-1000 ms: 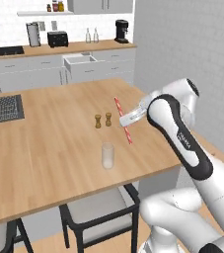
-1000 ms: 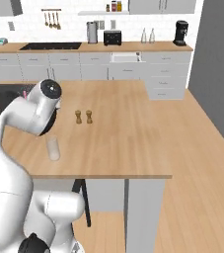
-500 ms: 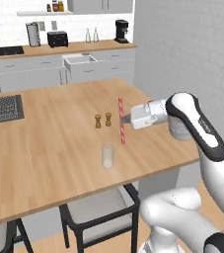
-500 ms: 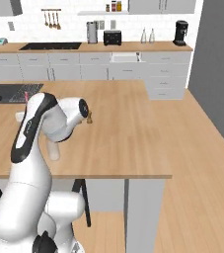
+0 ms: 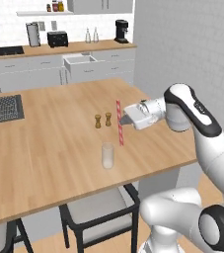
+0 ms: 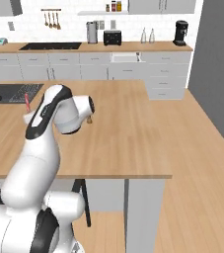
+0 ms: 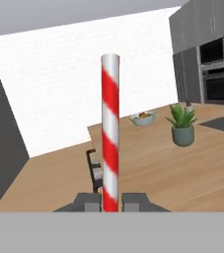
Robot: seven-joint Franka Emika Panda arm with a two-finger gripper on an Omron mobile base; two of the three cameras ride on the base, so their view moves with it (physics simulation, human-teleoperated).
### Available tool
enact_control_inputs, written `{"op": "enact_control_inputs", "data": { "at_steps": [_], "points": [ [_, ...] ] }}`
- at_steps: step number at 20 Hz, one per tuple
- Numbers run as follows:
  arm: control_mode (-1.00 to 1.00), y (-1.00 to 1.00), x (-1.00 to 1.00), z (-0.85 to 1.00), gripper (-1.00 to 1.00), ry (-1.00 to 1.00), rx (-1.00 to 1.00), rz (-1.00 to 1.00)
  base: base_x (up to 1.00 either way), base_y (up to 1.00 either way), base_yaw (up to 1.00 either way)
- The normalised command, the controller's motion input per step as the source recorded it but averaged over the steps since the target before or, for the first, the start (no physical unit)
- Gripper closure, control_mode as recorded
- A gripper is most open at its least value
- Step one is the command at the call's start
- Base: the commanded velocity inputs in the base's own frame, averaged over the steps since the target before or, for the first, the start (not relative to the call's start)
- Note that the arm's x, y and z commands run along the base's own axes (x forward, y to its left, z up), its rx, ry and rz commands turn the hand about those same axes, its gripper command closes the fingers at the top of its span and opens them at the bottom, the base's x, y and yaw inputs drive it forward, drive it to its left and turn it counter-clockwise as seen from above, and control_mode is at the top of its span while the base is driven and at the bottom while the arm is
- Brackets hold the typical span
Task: Take a straw from the drawer in front and place it inside the glass cup on the dining counter.
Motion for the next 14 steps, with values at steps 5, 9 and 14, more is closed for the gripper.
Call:
{"op": "enact_control_inputs", "data": {
  "at_steps": [5,9,14],
  "points": [
    [-1.00,-0.01,0.00,-0.16,1.00,-0.01,0.00,0.16,0.00,0.00,0.00],
    [-1.00,0.00,0.00,-0.24,1.00,-0.04,0.00,0.13,0.00,0.00,0.00],
    [-1.00,0.00,0.10,-0.10,1.00,-0.09,0.00,0.10,0.00,0.00,0.00]
  ]
}}
